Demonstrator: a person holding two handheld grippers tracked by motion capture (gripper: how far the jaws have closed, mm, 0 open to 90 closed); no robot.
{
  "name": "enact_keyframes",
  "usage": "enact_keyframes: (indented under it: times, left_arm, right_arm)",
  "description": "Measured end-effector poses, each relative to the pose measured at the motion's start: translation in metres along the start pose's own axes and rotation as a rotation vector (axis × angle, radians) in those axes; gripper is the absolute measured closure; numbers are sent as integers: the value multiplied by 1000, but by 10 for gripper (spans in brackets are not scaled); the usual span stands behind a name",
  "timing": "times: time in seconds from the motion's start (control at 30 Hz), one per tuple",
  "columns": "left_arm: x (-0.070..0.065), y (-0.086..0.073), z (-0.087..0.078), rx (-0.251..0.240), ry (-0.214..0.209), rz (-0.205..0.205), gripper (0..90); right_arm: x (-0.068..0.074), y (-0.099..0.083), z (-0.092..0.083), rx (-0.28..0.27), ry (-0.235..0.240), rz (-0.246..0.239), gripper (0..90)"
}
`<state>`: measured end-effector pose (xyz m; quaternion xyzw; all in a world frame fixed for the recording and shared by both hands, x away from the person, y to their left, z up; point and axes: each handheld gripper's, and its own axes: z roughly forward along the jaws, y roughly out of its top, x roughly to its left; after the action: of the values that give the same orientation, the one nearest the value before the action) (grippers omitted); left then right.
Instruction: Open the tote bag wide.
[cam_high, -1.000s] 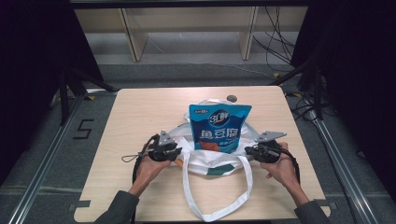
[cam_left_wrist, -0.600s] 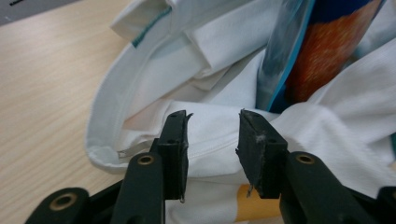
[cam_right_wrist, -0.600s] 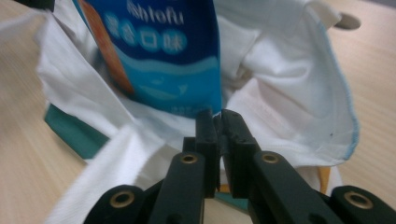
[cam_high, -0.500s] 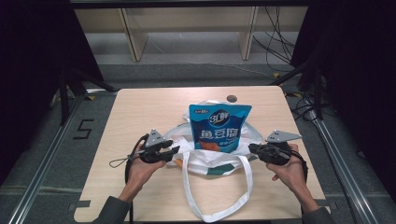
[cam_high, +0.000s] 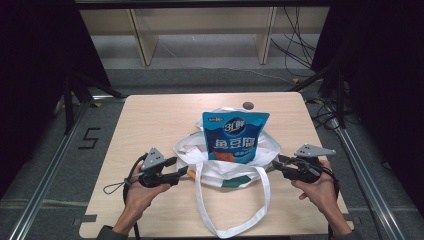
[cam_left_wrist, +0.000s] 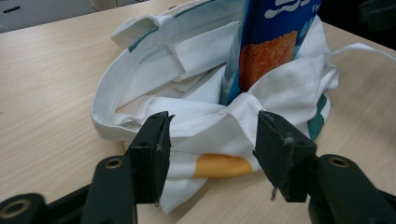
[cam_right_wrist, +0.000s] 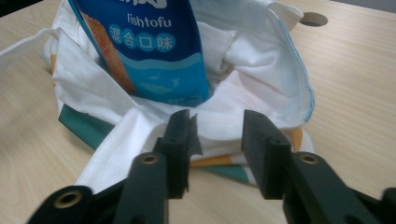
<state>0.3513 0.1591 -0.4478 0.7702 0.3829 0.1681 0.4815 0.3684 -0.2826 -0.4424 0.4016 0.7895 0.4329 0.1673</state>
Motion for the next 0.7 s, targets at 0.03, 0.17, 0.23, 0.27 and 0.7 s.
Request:
enact_keyframes:
  times: [0.03, 0.17, 0.23, 0.27, 0.7]
  left_arm:
    - [-1, -1, -1, -2, -8, 7, 425]
    - [-5, -7, -4, 1, -26, 13, 369]
    - [-9, -11, -6, 11, -20, 11, 354]
    - [-10, -12, -7, 13, -25, 9, 348]
    - [-24, -29, -11, 27, -65, 24, 211]
  right_arm:
    - [1, -1, -1, -3, 3, 11, 597]
    - [3, -8, -7, 8, -9, 12, 540]
    - [4, -11, -9, 5, -11, 8, 534]
    - [5, -12, -10, 11, -4, 11, 528]
    - [14, -33, -21, 5, 4, 27, 427]
